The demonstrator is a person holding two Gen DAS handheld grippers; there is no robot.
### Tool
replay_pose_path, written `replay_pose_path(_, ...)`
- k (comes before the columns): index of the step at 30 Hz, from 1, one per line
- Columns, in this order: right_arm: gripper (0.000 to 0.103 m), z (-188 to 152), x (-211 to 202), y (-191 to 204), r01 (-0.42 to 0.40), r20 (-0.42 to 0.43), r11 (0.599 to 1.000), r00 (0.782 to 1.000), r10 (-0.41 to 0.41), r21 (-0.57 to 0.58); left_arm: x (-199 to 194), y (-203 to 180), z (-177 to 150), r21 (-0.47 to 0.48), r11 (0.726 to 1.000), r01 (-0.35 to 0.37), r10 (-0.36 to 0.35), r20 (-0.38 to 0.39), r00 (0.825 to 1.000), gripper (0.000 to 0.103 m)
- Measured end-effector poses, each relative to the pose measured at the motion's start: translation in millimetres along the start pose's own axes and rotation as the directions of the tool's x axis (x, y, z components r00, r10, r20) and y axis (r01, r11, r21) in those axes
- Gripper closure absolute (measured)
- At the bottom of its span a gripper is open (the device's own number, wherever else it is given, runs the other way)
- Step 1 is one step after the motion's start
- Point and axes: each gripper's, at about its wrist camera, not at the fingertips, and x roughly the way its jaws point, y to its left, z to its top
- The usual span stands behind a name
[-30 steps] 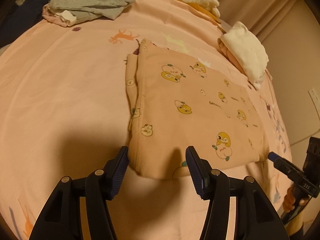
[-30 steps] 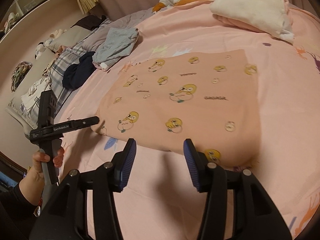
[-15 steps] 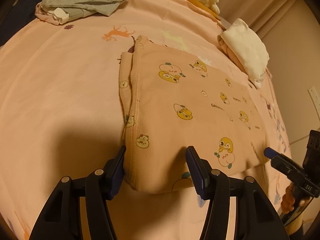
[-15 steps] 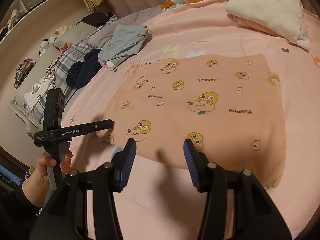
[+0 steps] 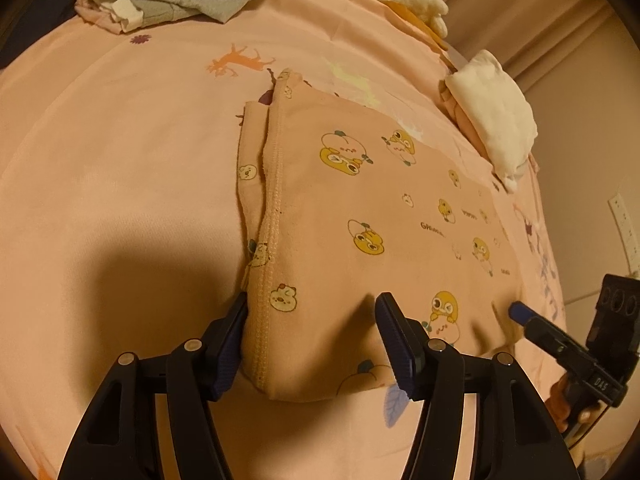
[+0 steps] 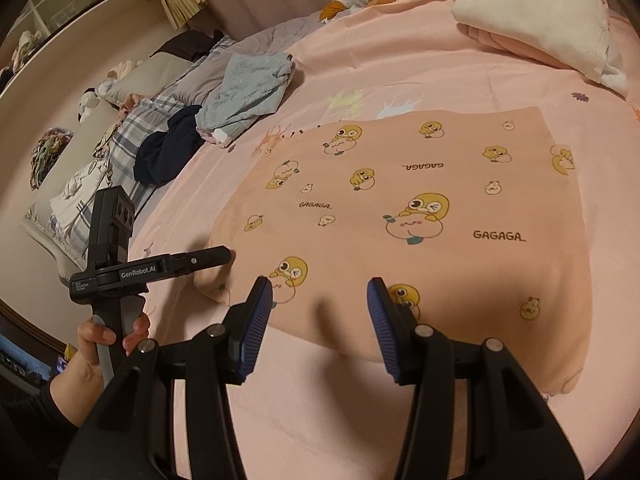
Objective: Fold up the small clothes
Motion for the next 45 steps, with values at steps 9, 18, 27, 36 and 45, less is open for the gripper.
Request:
replay_pose_path(9, 0.053, 19.1, 20.4, 9.2, 0.076, -0.003, 0.997, 0.997, -0.076, -0.020, -17.7, 4.3, 8.7, -0.047, 0.998, -0.041, 0.046, 0.094, 0.995, 0.043)
replay_pose_path(18, 0.053, 36.3, 41.5, 7.9, 0.245, 0.021, 0.965, 0.969, -0.244, -0.093, -35.9, -72.4, 7.1, 0.291, 0.934, -0.207, 0.138, 0.240, 0.961, 0.046)
replay_pose_path(27, 0.059, 21.9, 44.7, -13.9, 0.302, 0.004, 0.948, 0.953, -0.303, -0.100, 27.2, -77.0, -13.3, 0.382, 0.892, -0.242, 0.227, 0.083, 0.970, 0.060)
replay_pose_path(36, 0.061, 9.2, 9.3, -44.0, 0.347, 0.029, 0.937, 0.938, -0.346, -0.034, 15.5, -62.0, -31.2, 0.362, 0.901, -0.237, 0.222, 0.083, 0.971, 0.060)
replay_pose_path(45, 0.062, -13.8, -27.2, -68.4, 0.386, 0.029, 0.922, 0.922, -0.387, 0.042, 3.5, -52.3, -48.1, 0.337, 0.912, -0.235, 0.225, 0.070, 0.972, 0.060)
